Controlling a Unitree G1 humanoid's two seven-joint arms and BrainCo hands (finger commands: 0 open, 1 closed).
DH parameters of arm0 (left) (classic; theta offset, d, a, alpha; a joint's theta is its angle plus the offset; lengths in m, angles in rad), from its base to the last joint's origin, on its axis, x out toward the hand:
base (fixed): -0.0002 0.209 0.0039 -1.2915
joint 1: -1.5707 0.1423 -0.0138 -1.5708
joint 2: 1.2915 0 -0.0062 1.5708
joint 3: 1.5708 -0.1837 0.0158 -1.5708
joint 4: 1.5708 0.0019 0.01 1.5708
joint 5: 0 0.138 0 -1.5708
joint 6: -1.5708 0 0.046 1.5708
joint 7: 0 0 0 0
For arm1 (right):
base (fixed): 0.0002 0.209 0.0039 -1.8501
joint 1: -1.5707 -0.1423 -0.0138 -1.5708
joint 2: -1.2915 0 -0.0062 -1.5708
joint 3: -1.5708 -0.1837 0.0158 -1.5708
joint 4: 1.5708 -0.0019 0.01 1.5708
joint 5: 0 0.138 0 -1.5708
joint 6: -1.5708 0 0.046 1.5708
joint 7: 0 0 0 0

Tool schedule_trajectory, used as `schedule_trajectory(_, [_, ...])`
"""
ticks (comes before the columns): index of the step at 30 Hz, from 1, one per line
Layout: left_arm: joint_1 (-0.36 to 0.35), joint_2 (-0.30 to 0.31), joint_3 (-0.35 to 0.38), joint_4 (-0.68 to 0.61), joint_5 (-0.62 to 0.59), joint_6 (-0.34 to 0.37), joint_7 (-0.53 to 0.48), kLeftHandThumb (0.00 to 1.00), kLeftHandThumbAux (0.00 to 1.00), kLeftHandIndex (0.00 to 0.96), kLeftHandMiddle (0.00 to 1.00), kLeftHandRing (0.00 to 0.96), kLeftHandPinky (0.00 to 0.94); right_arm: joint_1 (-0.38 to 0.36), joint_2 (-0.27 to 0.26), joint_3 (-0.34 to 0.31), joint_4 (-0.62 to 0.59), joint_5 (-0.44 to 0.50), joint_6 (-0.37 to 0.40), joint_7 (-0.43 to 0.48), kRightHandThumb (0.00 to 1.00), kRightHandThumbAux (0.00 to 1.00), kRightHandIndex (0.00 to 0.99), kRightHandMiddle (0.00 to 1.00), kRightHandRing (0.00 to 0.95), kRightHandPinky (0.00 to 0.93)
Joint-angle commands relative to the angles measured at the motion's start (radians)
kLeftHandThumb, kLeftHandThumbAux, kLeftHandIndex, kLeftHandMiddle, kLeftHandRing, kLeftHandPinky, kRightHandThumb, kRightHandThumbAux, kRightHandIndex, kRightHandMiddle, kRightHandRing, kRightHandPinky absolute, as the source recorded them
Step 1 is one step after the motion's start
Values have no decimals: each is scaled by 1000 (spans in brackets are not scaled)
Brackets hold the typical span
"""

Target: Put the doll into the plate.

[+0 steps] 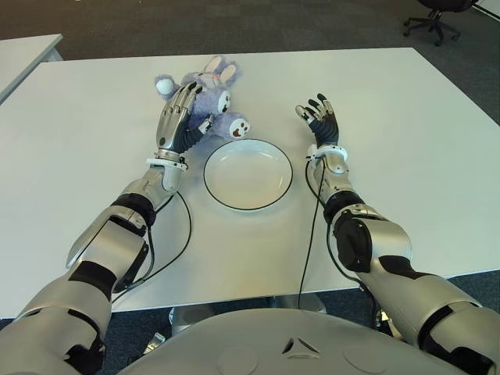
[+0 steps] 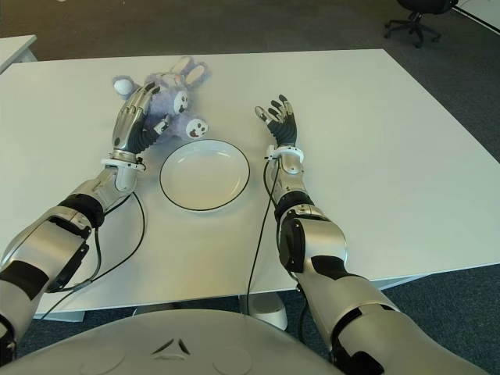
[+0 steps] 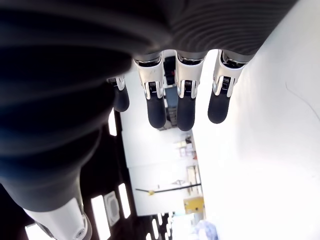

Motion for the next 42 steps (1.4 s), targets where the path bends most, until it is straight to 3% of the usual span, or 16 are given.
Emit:
schedule_trajectory(1, [148, -36, -37, 99, 40, 67, -54, 502, 190, 0, 6, 73, 204, 132, 18, -1, 85, -4, 86, -18, 215, 760, 65, 154, 145, 163])
schedule_trajectory(4, [146, -38, -34, 100, 37, 70, -49, 514, 205, 0, 30, 137, 207, 131, 18, 1, 85, -5, 89, -20, 220, 762, 65, 153, 145, 158])
schedule_trajectory(9, [140, -41, -35, 100, 42, 69, -24, 516, 232, 0, 58, 134, 194, 129, 18, 3, 85, -5, 90, -24, 231, 763, 67, 156, 150, 163])
schedule_trajectory(15, [131, -46, -32, 98, 41, 68, -2, 552, 263, 57, 105, 168, 253, 128, 19, 2, 85, -2, 91, -24, 253, 765, 69, 162, 153, 160])
schedule_trajectory(23, [118, -51, -26, 101, 36, 104, -4, 576, 274, 108, 154, 205, 269, 124, 20, 2, 85, -2, 91, -25, 272, 766, 69, 173, 162, 166])
schedule_trajectory(31, [109, -57, -16, 100, 27, 112, 8, 645, 296, 186, 256, 289, 355, 120, 21, 2, 85, -1, 91, -23, 250, 760, 67, 143, 134, 140])
schedule_trajectory(42, [100, -62, 18, 106, 10, 95, -5, 689, 306, 249, 325, 338, 390, 117, 22, 2, 85, -1, 92, -22, 225, 769, 59, 139, 129, 146])
